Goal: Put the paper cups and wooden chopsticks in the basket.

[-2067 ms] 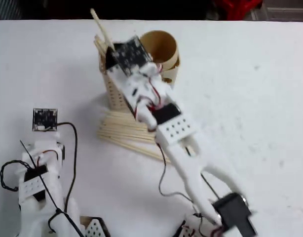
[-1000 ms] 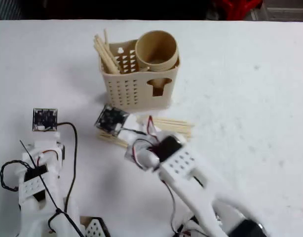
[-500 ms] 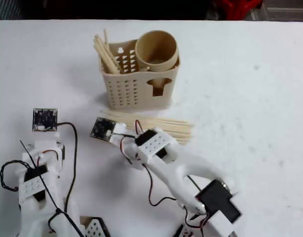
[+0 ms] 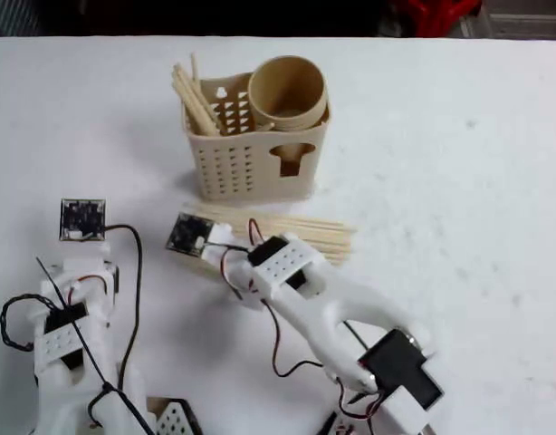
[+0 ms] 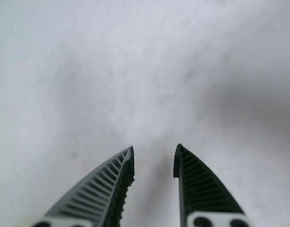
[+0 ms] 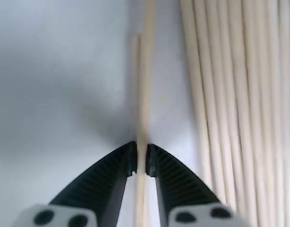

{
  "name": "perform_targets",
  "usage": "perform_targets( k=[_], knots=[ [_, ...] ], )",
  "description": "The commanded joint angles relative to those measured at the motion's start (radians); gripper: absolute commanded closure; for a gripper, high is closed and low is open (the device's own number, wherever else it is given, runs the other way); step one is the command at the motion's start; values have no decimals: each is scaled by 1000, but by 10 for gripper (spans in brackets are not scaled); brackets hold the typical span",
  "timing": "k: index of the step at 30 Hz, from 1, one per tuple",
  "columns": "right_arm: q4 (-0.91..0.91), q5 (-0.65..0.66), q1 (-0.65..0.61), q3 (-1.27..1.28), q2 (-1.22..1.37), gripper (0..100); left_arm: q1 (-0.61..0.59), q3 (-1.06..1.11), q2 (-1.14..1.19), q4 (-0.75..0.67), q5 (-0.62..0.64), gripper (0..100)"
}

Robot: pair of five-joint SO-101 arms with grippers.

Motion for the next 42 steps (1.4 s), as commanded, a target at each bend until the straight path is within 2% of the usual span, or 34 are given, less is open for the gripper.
perform_targets(
  k=[1, 5, 13, 17, 21, 29, 37, 42],
  knots=[
    [77, -5, -10, -25, -136, 982, -1, -6, -24, -11, -5, 846],
    [113, -71, -10, -11, -262, 982, -1, -6, -24, -11, -5, 846],
    [116, -81, 10, 46, -526, 982, -1, -6, -24, -11, -5, 846],
    [120, -83, 76, -49, -648, 982, -1, -6, -24, -11, -5, 846],
    [159, -153, 160, -259, -656, 982, -1, -6, -24, -11, -5, 846],
    [289, -250, 180, -848, -403, 982, -1, -6, -24, -11, -6, 846],
    [283, -364, 179, -1366, -18, 982, 1, -6, -24, -11, -6, 846],
    [283, -379, 185, -1619, 179, 982, 1, -6, -24, -11, -6, 846]
  ],
)
